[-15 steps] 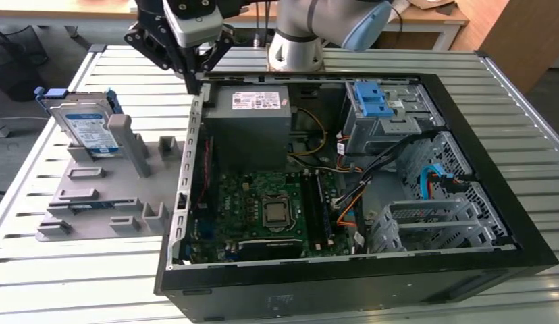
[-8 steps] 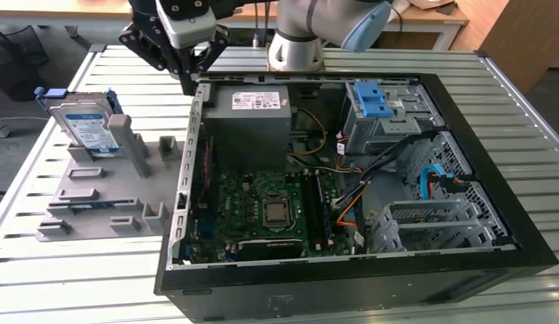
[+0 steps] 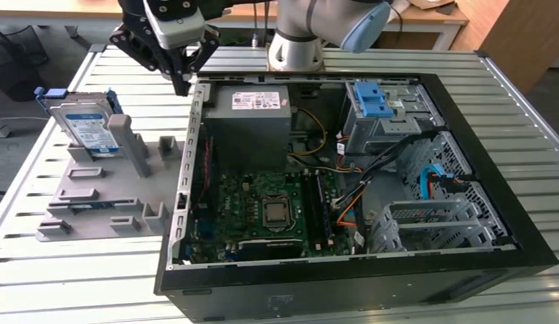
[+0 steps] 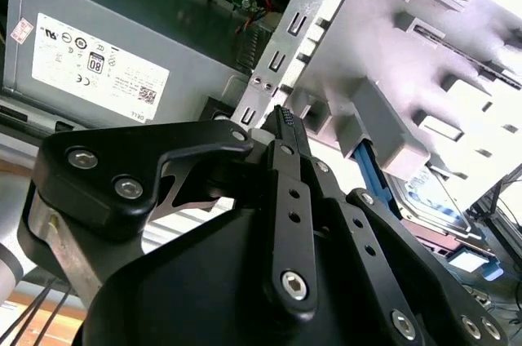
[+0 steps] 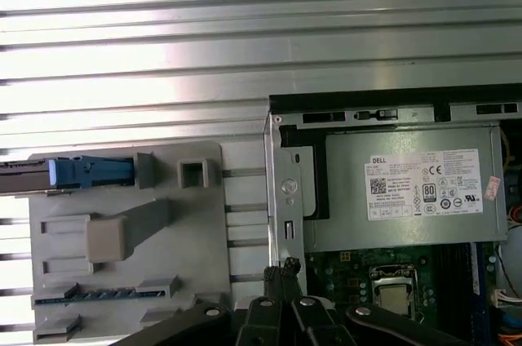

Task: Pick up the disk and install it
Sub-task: 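Reach for the disk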

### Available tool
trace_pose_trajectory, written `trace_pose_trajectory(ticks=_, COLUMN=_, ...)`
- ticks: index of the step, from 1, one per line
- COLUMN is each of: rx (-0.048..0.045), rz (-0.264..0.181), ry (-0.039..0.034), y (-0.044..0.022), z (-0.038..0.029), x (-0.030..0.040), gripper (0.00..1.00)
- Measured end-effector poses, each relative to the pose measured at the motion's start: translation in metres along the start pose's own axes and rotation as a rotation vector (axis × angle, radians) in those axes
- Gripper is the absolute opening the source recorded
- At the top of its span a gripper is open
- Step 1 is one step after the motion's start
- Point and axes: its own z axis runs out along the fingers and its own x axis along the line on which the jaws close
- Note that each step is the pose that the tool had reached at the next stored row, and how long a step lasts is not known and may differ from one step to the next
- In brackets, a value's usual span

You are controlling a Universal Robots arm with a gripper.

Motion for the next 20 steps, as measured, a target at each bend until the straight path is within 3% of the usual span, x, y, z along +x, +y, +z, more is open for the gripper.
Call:
trace_pose_trajectory(ticks=14, rx=0.0006, rz=0.001, ry=0.0078, y=0.0038, z=0.0017, x=0.0331, gripper=0.11)
trace_pose_trajectory(ticks=20, rx=0.0007, rz=0.001, ry=0.0101, y=0.0037, z=0.0018, x=0.0363, gripper=0.11)
